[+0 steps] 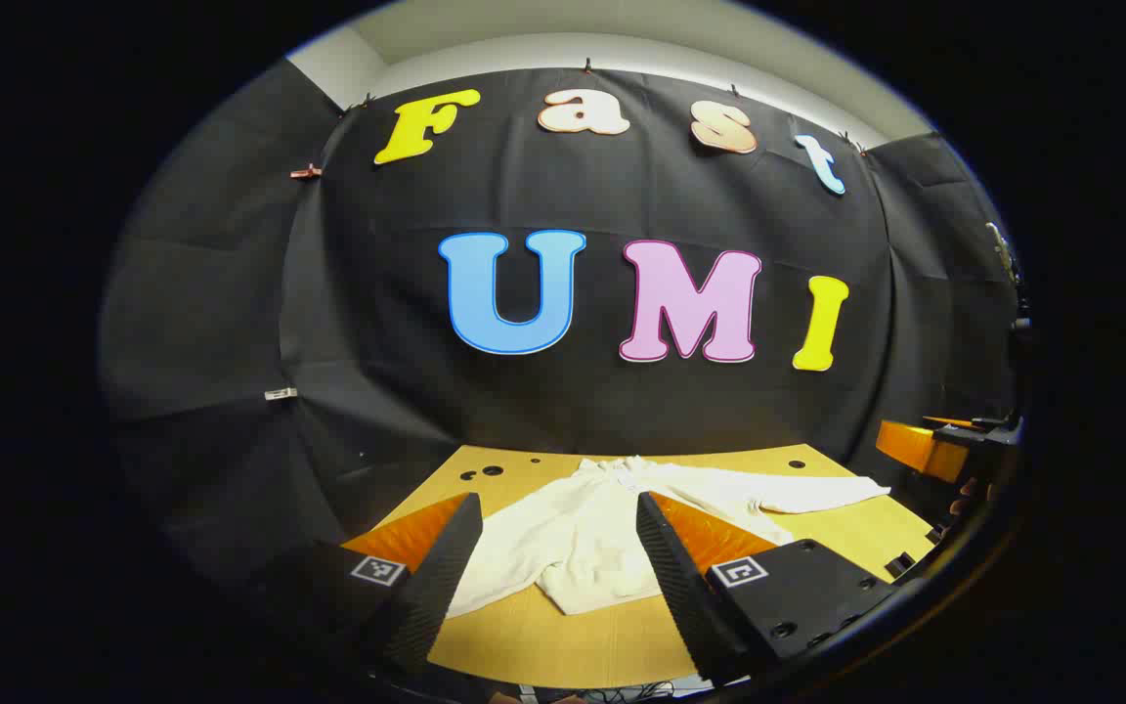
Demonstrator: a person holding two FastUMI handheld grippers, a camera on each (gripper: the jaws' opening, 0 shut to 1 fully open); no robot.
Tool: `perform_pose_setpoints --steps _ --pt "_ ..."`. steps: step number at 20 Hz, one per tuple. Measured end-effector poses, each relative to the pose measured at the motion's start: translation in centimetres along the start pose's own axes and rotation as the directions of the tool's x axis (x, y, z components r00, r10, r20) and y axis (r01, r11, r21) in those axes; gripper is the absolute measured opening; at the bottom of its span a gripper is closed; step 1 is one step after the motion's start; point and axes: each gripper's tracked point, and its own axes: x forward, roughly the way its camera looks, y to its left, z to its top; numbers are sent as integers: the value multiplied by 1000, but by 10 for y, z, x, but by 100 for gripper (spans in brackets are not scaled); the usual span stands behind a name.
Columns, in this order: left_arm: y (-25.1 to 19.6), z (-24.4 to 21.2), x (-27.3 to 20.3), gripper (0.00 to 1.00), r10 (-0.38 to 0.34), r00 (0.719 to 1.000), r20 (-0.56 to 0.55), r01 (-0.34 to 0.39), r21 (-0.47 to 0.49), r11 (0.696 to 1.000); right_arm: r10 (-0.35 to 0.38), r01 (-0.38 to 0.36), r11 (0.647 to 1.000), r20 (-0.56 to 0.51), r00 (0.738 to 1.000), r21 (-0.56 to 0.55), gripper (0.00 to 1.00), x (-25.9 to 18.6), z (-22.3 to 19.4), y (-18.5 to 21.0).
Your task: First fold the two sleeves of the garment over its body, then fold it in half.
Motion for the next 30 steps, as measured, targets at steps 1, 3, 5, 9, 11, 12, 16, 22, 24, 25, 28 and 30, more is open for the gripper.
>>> perform_pose_setpoints --steps 1,3,5,9,11,12,16,22,24,25,28,30 --pt "-3 1 6 98 0 1000 1 0 1 1000 -1 1 1000 0 1000 0 98 5 0 -3" --pt "-5 3 16 98 5 1000 1 -5 2 1000 2 -2 1000 -3 1000 13 98 15 3 -5" --pt "-9 4 24 98 2 1000 3 -2 -3 1000 5 -5 1000 12 1000 6 98 24 9 -5" --pt "-13 2 37 97 -9 1000 -12 9 -6 1000 17 -17 1000 7 1000 -14 98 37 6 -3" --pt "-14 -1 42 98 -8 1000 -22 8 -6 1000 20 -20 1000 -1 1000 -18 98 42 3 -4" --pt "-14 -3 44 98 -9 1000 -27 8 -7 1000 20 -20 1000 -6 1000 -20 98 45 1 -4" --pt "-16 -5 55 98 -12 999 -36 12 -9 1000 29 -29 1000 -26 999 -4 98 59 -2 -6" --pt "-21 -6 73 98 -10 999 -50 10 -2 1000 20 -21 1000 -34 999 -17 98 85 -1 -18" --pt "-25 -6 79 98 -10 998 -57 11 4 1000 24 -25 1000 -51 998 -11 98 93 -3 -22" --pt "-27 -6 82 98 -12 998 -58 13 6 1000 31 -31 999 -57 998 -4 98 99 -4 -24" --pt "-35 -8 92 98 -20 998 -63 22 20 1000 0 -1 1000 -69 998 -5 98 118 -6 -44" --pt "-38 -7 100 97 -24 998 -65 25 25 999 -31 31 1000 -75 997 0 98 131 -7 -64"
